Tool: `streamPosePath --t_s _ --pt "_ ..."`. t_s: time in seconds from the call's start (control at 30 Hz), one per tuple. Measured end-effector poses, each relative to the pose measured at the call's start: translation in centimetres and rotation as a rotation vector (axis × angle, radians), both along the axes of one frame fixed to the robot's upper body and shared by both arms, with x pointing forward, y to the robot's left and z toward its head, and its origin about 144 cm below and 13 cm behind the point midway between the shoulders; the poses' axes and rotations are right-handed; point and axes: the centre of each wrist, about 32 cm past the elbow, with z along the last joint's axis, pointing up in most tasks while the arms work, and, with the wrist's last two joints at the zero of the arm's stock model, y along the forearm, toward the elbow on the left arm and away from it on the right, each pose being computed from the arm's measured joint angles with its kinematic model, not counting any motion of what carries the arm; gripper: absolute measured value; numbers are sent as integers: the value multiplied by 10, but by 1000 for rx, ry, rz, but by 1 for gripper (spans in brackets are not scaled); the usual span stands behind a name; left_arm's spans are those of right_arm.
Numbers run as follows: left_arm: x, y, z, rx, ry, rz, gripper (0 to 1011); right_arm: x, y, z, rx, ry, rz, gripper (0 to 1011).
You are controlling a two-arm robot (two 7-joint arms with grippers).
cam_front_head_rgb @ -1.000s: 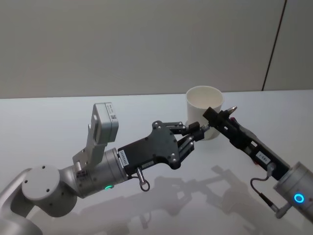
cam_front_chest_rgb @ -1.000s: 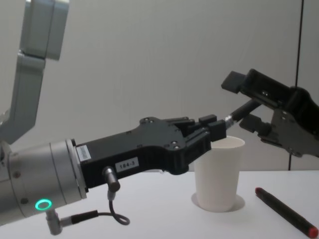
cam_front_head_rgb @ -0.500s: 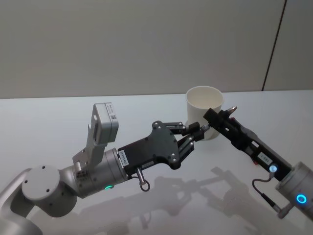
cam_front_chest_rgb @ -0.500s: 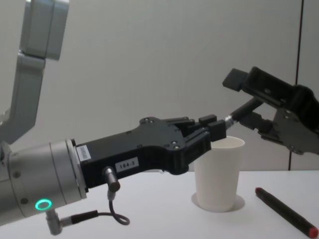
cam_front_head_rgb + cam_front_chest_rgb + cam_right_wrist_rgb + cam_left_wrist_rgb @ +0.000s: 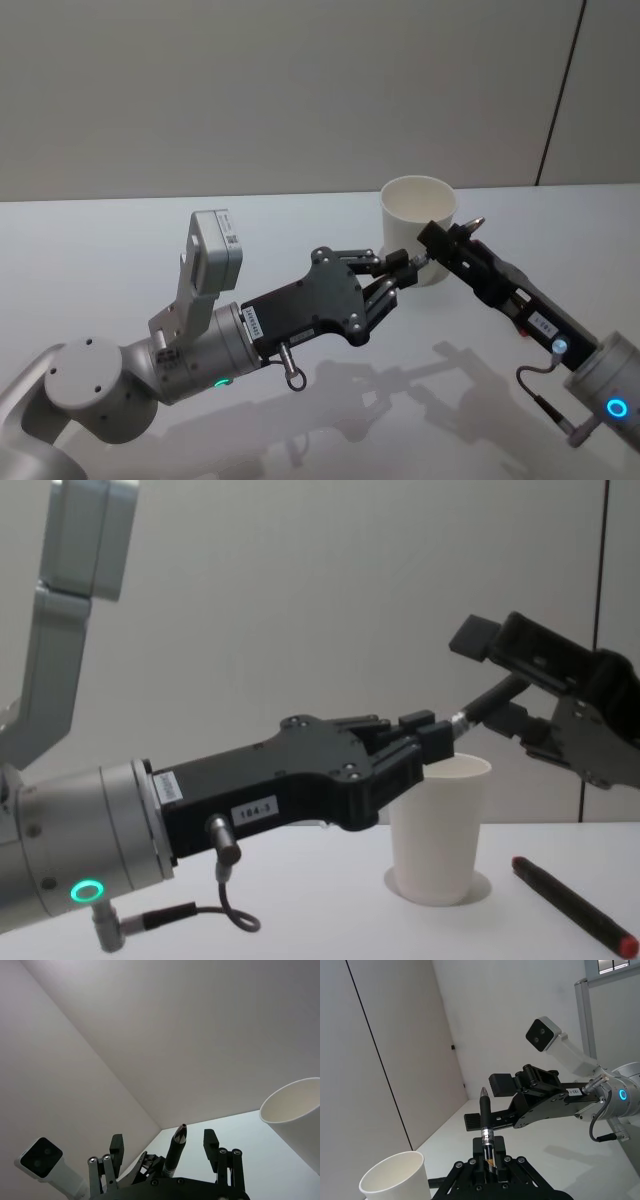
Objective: Place the pen into the pen holder.
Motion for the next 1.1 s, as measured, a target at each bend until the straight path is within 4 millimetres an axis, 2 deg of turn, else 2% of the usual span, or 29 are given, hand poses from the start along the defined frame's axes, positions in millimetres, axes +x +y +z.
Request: streamPosePath --t_s 0.9,1.03,1.1 --pt "0 0 0 0 0 0 129 4 2 1 -3 -2 12 999" --pt "0 0 0 0 0 0 130 5 3 1 -3 -3 14 884" --pt "0 0 0 0 0 0 129 5 3 1 -3 -3 14 867"
